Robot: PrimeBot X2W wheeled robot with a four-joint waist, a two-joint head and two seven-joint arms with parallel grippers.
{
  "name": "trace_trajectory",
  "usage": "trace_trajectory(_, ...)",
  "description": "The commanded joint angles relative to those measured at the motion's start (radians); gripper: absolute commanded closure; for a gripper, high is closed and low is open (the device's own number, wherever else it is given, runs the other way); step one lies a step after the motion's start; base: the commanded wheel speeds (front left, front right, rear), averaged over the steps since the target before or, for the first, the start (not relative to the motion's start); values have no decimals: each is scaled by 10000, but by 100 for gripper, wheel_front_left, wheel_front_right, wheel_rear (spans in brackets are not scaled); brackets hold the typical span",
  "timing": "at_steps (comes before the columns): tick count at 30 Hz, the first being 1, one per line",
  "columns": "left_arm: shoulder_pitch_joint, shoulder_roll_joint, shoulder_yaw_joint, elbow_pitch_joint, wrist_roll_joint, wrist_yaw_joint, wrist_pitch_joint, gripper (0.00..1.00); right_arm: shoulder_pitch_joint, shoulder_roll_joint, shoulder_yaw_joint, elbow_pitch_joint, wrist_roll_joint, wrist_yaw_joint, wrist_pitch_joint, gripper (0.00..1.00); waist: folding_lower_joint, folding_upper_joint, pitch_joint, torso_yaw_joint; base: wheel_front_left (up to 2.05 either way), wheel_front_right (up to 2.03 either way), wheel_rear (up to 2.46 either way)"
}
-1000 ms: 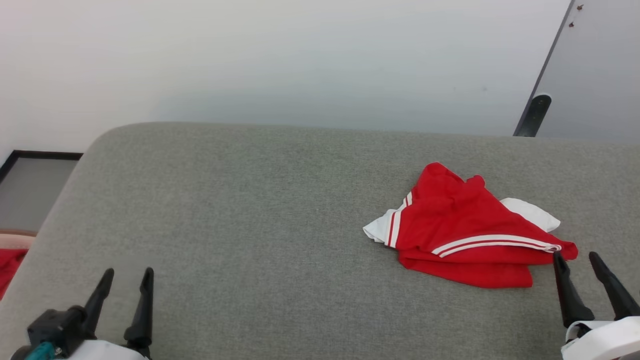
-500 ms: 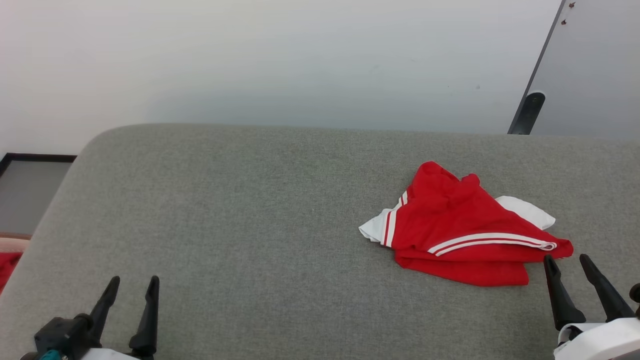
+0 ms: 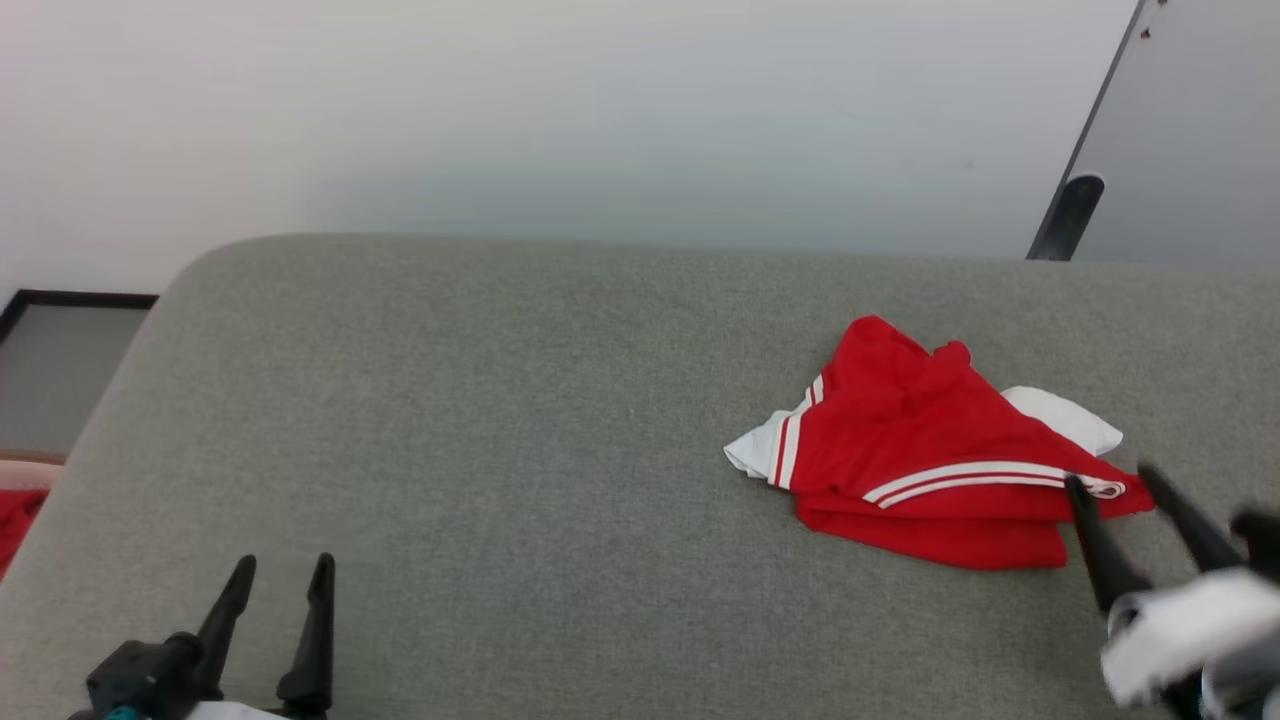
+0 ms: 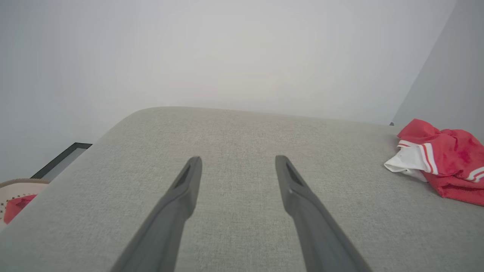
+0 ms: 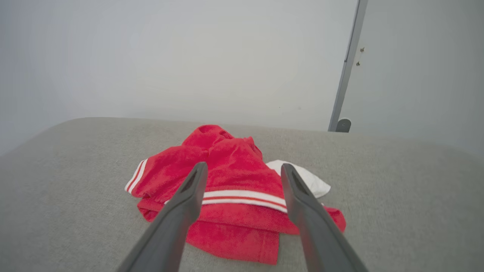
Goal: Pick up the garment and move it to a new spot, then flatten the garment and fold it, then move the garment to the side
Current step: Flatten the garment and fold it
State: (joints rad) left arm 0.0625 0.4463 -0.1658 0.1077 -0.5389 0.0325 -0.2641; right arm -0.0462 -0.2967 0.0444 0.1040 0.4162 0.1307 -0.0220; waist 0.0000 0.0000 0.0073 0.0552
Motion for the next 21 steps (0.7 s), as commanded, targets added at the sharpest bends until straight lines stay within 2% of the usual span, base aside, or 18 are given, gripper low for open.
trace_trajectory(1,74,-73,3,-95,-19,44,-2,0,-708,-328,225,147,-21,1,456,0,0,0,169,-117,0,0,0)
trace_trajectory(6,-340,-234,-172,-140,32,-51,-2,0,-2846,-1477,1018,1065,548,1,2679,0,0,0,672,2,0,0,0)
trace_trajectory(10,-762,-421,-420,-17,45,-232,8,0,-4563,-2678,2031,1815,1170,1,4639,0,0,0,1352,272,0,0,0)
trace_trajectory(13,-1145,-567,-573,168,84,-348,6,0,-5582,-3210,2664,2458,1835,1,5841,0,0,0,1884,509,0,0,0)
trace_trajectory(14,-1145,-567,-573,168,84,-348,6,0,-5582,-3210,2664,2458,1835,1,5841,0,0,0,1884,509,0,0,0)
trace_trajectory(18,-1713,-844,-663,438,154,-548,3,0,-6853,-3796,3335,3548,2542,1,7129,0,0,0,2671,897,0,0,0)
trace_trajectory(21,-1945,-1012,-626,562,236,-689,1,0,-7319,-3990,3595,4127,2787,1,7373,0,0,0,3034,1085,0,0,0)
